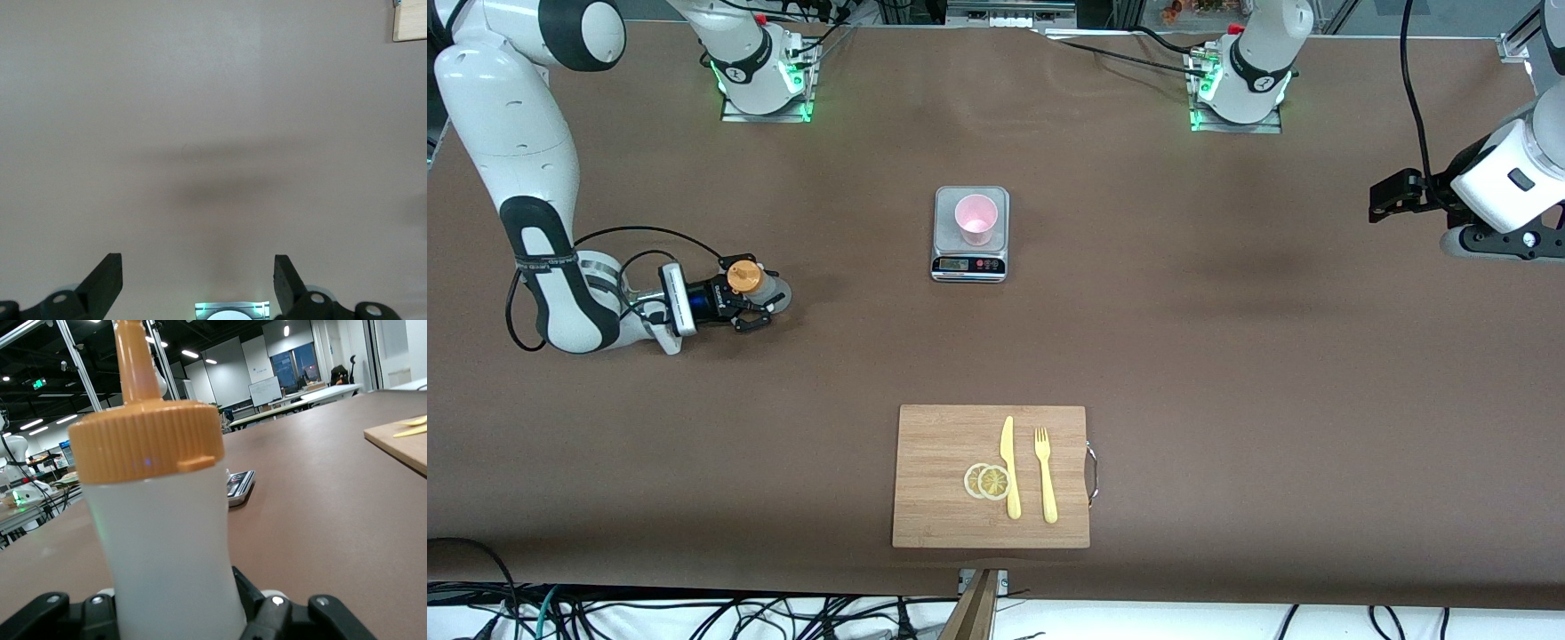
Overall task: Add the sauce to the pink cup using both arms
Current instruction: 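Lift the bottle with the right gripper and tilt it over the cup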
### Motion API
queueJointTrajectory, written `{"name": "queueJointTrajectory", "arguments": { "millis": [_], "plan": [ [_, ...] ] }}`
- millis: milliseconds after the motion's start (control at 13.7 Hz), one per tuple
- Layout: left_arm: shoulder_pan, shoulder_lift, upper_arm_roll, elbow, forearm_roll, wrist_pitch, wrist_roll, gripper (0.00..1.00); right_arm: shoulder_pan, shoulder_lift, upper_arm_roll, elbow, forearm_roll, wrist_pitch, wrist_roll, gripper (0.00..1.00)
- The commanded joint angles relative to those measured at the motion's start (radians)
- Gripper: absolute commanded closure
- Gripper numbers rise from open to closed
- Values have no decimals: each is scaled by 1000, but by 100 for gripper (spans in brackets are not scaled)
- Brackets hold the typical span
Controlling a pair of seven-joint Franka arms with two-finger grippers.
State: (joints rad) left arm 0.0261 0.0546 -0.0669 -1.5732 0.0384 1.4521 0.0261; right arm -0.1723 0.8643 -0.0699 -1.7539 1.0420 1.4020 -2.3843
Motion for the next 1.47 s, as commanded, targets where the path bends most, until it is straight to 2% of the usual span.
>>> {"name": "queueJointTrajectory", "arguments": {
  "millis": [0, 147, 440, 659, 806, 1099, 1392],
  "plan": [
    [11, -2, -7, 1, 9, -6, 26, 0, 43, -73, -4, -1, -23, -2, 140, 91],
    [11, -2, -7, 5, 9, -6, 26, 0, 88, -143, -4, -1, -52, 55, 265, 92],
    [11, -2, -7, 6, 9, -7, 25, 0, 216, -296, -2, -3, -239, 179, 566, 92],
    [11, -2, -7, 6, 9, -7, 25, 0, 334, -356, -1, -1, -382, 230, 719, 92],
    [11, -2, -7, 6, 8, -7, 26, 0, 425, -379, 5, -1, -514, 279, 862, 92],
    [11, -2, -8, 6, 8, -7, 25, 0, 497, -396, 145, 26, -770, 318, 1169, 92],
    [11, -2, -7, 6, 8, -7, 25, 0, 522, -396, 266, 36, -940, 315, 1376, 92]
  ]
}}
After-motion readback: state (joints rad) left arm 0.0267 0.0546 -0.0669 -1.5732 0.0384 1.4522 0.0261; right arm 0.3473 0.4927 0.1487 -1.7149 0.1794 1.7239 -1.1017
